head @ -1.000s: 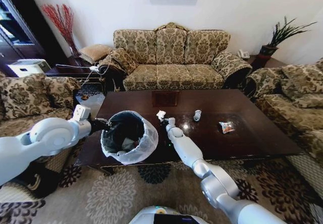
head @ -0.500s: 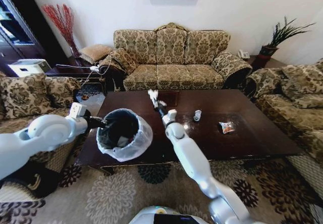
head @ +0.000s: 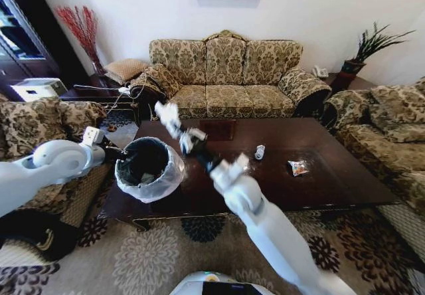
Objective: Move to the front of the table and place the trash on the table into the trash bin.
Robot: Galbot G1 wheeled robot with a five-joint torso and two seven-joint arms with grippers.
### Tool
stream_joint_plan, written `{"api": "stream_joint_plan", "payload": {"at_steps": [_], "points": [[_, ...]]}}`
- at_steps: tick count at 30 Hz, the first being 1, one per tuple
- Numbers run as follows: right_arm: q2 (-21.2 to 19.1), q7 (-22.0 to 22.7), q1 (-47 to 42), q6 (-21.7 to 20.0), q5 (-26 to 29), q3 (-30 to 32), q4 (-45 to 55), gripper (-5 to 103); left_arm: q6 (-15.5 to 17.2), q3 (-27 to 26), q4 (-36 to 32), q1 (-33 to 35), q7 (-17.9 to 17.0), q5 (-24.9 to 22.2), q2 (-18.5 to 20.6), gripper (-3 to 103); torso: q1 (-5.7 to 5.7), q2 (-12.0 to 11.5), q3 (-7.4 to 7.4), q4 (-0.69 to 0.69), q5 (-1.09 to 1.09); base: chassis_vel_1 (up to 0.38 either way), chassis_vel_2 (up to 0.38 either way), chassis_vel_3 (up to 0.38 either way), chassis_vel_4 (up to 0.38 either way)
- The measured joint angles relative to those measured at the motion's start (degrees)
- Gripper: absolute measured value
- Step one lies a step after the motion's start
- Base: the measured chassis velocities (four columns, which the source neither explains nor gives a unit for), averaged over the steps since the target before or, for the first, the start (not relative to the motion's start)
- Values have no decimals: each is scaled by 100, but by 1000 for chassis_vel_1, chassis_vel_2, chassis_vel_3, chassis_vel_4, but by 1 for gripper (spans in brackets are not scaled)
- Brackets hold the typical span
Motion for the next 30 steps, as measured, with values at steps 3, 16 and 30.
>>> {"api": "stream_joint_plan", "payload": {"at_steps": [3, 16, 30], "points": [[-40, -97, -110, 35, -102, -82, -107, 0, -20, 0, -59, -1, 0, 0, -19, 0, 0, 0, 0, 1, 1, 0, 0, 0, 0], [571, 662, 265, -364, -38, -670, -630, 44, -12, -37, -590, -39, -69, -3, -119, 0, 1, 0, 0, 2, 0, 0, 0, 0, 0], [522, 287, 143, 210, -760, -509, -547, 92, 4, -41, -619, -36, -82, 78, -373, 0, 1, 0, 0, 2, 0, 0, 0, 0, 0]]}}
